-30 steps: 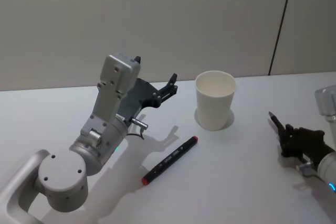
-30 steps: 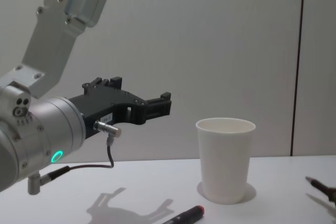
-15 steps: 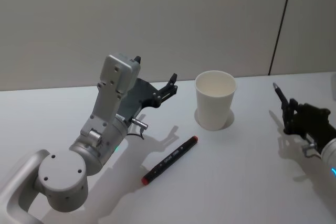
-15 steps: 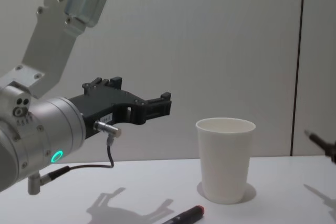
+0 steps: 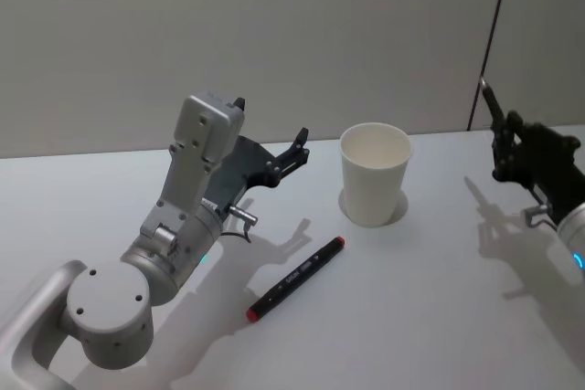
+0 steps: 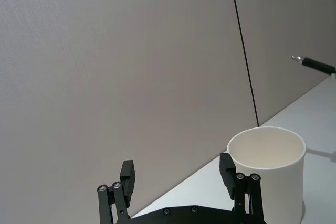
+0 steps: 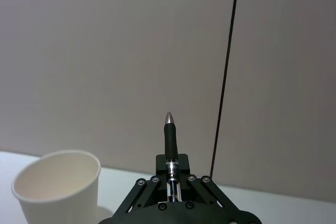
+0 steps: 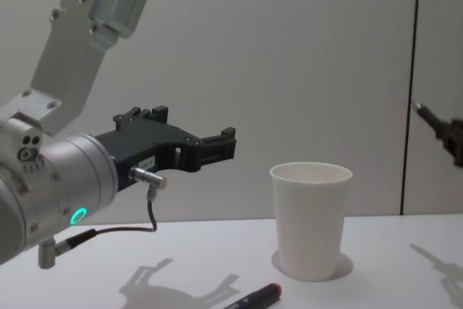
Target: Place the pen into the pen holder.
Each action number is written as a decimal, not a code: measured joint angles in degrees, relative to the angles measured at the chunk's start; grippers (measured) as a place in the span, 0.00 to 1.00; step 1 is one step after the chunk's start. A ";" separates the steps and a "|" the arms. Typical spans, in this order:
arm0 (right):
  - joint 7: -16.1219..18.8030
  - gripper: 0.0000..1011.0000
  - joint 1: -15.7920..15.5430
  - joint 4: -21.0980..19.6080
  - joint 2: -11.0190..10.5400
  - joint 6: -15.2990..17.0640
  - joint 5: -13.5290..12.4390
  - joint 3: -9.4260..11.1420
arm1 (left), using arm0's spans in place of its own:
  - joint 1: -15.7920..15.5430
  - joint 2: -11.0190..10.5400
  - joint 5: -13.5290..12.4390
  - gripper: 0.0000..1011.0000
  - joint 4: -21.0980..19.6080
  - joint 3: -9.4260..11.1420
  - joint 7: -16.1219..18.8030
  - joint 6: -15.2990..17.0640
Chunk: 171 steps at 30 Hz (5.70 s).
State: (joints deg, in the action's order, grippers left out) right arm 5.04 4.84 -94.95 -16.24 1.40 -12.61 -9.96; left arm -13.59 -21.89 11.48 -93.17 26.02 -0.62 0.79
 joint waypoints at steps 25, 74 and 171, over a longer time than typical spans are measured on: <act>5.15 0.12 13.25 14.82 9.03 -20.63 4.53 -3.84 | 0.00 0.00 0.00 0.99 0.00 0.00 0.00 0.00; 4.73 0.12 21.36 38.00 15.43 -36.12 15.16 -7.88 | 0.00 0.00 0.00 0.99 0.00 0.00 0.00 0.00; -0.65 0.99 -2.15 -1.01 -0.47 -5.07 -1.19 -3.12 | 0.00 0.00 0.00 0.99 0.00 0.00 0.00 0.00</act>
State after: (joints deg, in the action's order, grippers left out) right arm 4.40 2.69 -95.96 -16.71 -3.66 -13.79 -13.08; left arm -13.59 -21.89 11.48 -93.17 26.03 -0.62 0.80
